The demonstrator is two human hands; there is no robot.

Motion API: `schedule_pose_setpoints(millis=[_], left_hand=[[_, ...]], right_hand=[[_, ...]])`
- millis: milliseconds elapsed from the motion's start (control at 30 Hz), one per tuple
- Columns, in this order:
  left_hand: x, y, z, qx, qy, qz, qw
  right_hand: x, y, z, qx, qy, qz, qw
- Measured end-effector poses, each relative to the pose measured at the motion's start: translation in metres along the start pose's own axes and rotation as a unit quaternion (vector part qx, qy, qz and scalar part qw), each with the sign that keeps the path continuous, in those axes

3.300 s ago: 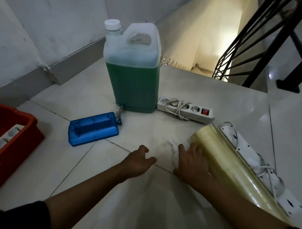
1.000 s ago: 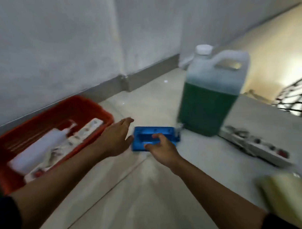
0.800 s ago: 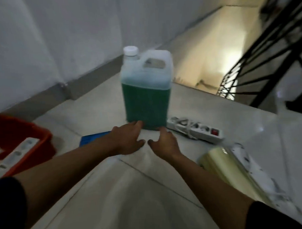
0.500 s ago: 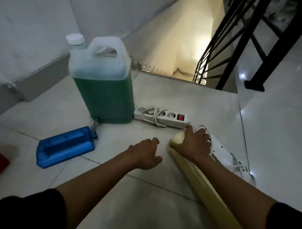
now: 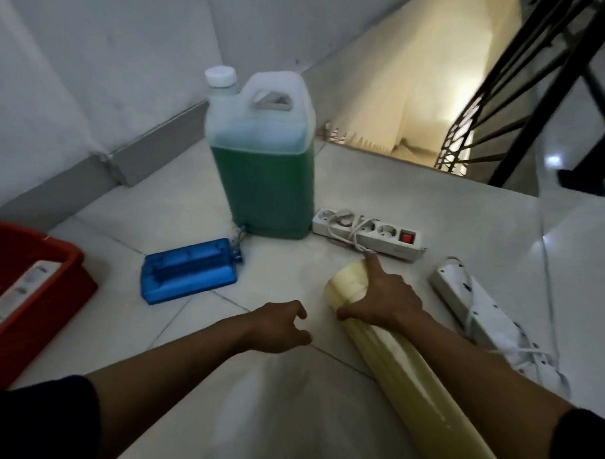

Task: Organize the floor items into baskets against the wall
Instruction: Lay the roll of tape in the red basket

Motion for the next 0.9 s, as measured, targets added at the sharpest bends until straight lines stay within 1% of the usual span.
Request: schedule_pose_setpoints(millis=[100, 200, 233, 300, 333, 400, 467, 533, 633, 667, 800, 900], left_hand=[[-0.026, 0.017, -0.033, -0.069, 0.029, 0.015, 0.997], [-0.055, 0.028, -0.068, -0.199, 0.057, 0.024, 0.978], [-0.07, 0.034, -0.088, -0.257, 0.058, 0.039, 0.964], [-0.083, 0.036, -0.103, -0.346, 0.047, 0.053, 0.936], [-0.092, 0.038, -0.115, -0.385, 0.043, 0.074, 0.919], [-0.114, 0.041, -0.148, -0.461, 0.022, 0.147, 0.875], [-0.135, 0.043, -0.173, -0.511, -0.003, 0.223, 0.83], [-0.15, 0.046, -0.19, -0.554, -0.026, 0.27, 0.787], [-0.176, 0.067, -0.212, -0.582, -0.063, 0.326, 0.742], [-0.184, 0.077, -0.219, -0.585, -0.068, 0.342, 0.732], [-0.221, 0.109, -0.252, -0.559, -0.082, 0.392, 0.726], [-0.246, 0.135, -0.282, -0.475, -0.058, 0.475, 0.739]], right_hand=[[-0.008, 0.002, -0.063, 0.053, 0.06, 0.005, 0.997], [-0.018, 0.015, -0.132, 0.118, 0.113, 0.018, 0.986], [-0.025, 0.018, -0.166, 0.127, 0.139, 0.021, 0.982], [-0.029, 0.028, -0.198, 0.148, 0.157, 0.035, 0.976], [-0.034, 0.031, -0.219, 0.159, 0.17, 0.034, 0.972], [-0.049, 0.027, -0.27, 0.167, 0.205, 0.02, 0.964], [-0.066, 0.024, -0.313, 0.184, 0.222, 0.01, 0.957], [-0.083, 0.022, -0.345, 0.213, 0.229, 0.002, 0.95], [-0.106, 0.024, -0.389, 0.244, 0.23, -0.003, 0.942], [-0.111, 0.026, -0.4, 0.255, 0.227, -0.005, 0.94], [-0.131, 0.033, -0.449, 0.287, 0.231, -0.058, 0.928], [-0.141, 0.039, -0.478, 0.268, 0.245, -0.104, 0.926]])
Point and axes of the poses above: each hand's wrist, its own x-axis towards the middle knuckle, its own y-axis out of the back of the hand, z = x × y, the point moved 7 cm from there along x, towards the middle knuckle, and after that the axes turned 11 degrees about -x, right-handed, at the moved point
